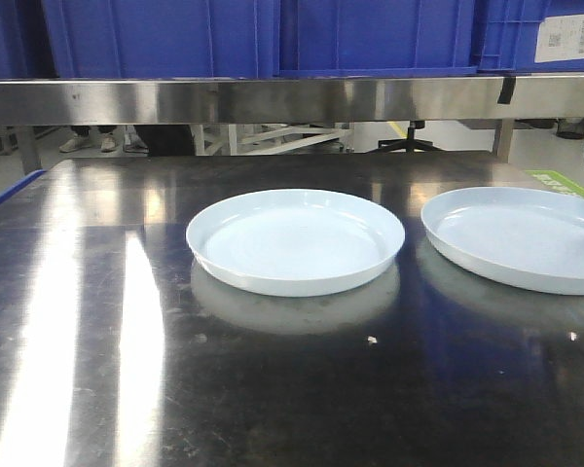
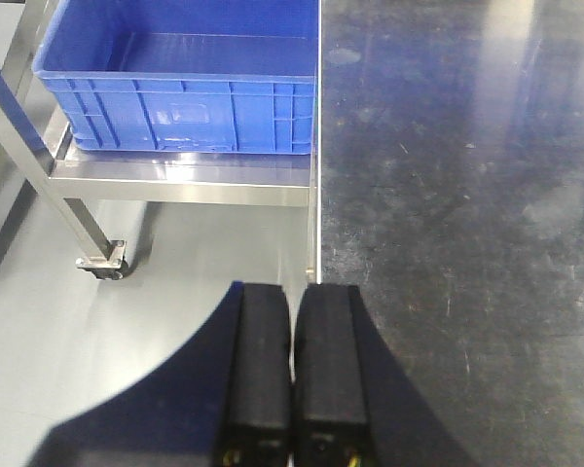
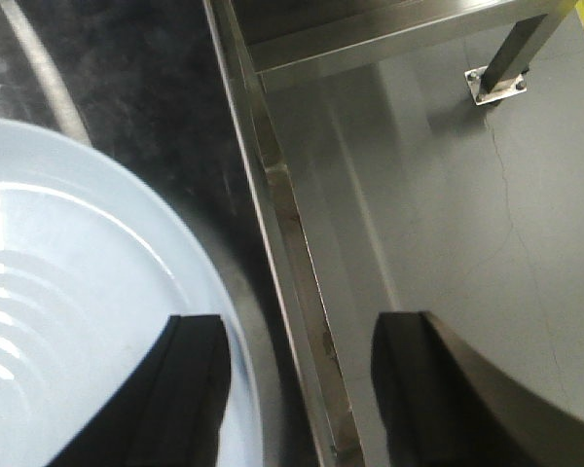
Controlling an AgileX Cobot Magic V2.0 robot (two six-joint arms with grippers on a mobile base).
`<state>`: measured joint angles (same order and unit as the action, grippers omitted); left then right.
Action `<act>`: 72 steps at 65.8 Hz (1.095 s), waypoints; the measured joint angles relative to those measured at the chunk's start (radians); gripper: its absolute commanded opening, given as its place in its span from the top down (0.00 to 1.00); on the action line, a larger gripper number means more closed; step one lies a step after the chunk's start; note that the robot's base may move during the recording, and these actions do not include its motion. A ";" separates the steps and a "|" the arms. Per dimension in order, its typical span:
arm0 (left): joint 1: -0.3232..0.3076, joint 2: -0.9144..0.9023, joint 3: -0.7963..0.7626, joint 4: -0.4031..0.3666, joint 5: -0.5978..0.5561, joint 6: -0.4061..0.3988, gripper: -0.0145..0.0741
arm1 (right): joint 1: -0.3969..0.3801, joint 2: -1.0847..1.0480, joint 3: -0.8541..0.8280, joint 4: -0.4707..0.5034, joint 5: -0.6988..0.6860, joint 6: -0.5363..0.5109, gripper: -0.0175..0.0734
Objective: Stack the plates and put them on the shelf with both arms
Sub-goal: 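Grasp the second white plate rim with the right gripper and lift it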
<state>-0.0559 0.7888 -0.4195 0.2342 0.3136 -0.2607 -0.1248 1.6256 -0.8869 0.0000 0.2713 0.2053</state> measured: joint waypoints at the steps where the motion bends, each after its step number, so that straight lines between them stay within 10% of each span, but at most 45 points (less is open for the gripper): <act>1: 0.000 0.000 0.000 0.000 -0.002 0.000 0.74 | 0.000 0.000 0.000 0.000 0.000 0.000 0.32; 11: 0.000 0.000 0.000 0.000 -0.002 0.000 0.74 | 0.000 0.017 0.000 0.000 -0.005 0.000 0.37; 22: 0.000 0.000 0.000 0.000 -0.002 0.000 0.74 | 0.000 0.020 -0.004 0.000 -0.024 0.000 0.78; 48: 0.000 0.000 0.000 0.000 -0.002 0.000 0.74 | 0.049 -0.070 -0.193 0.000 0.112 0.000 0.76; 72: 0.000 0.000 0.000 0.000 -0.002 0.000 0.74 | 0.352 -0.083 -0.303 0.000 0.139 0.000 0.76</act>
<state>-0.0559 0.7888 -0.4195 0.2342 0.3120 -0.2607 0.2275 1.5430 -1.1894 0.0000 0.4103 0.2053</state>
